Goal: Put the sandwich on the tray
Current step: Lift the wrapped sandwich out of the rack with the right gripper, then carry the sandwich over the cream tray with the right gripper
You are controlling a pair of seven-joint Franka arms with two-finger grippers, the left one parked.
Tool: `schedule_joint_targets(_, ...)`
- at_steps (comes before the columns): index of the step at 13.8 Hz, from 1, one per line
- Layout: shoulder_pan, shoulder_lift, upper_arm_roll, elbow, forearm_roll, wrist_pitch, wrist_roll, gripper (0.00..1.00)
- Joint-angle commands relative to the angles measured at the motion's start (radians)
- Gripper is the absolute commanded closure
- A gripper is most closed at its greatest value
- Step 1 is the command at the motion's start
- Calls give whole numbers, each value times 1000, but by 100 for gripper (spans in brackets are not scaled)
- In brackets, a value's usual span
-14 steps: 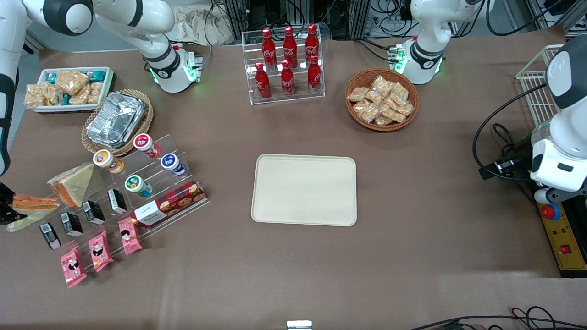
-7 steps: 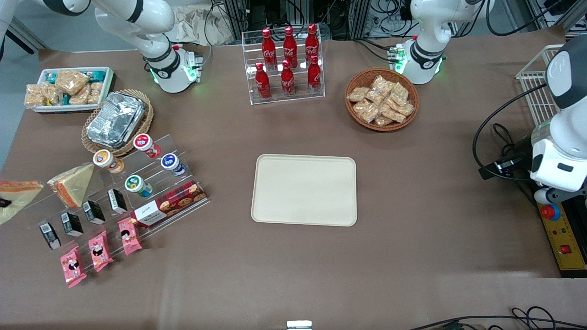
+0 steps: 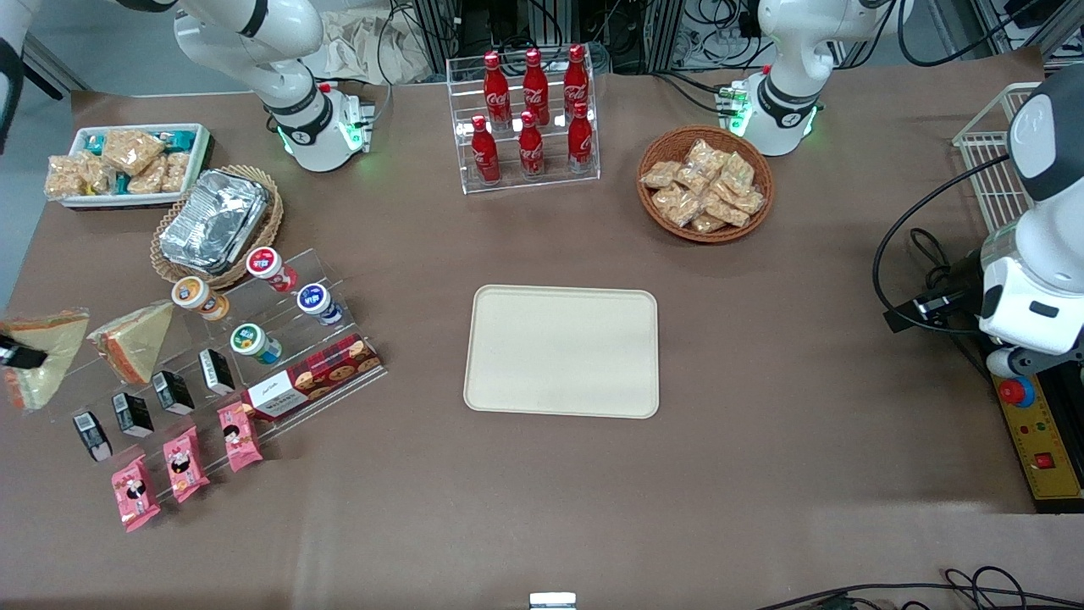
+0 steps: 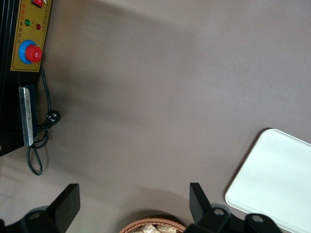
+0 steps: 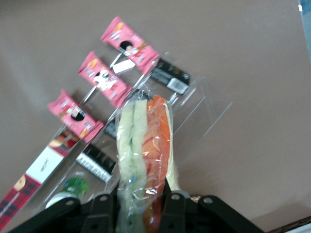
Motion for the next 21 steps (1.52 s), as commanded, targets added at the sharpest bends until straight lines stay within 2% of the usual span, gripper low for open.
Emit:
schedule_joint_targets(1,97,-24,-4,17,-53,-63,-15,72)
schedule_joint_targets(4,227,-50,-3,17,-63,-93,-13,73)
schedule_joint_targets(8,393,-50,-3,14,-112,-103,-26,73)
schedule_joint_targets(10,467,-41,-3,6,-117,-102,-103,73)
schedule_joint_targets(17,597,26,1,5,-102,-29,-386,74)
schedule_joint_targets(21,631,72,93,5,-82,45,-469,74)
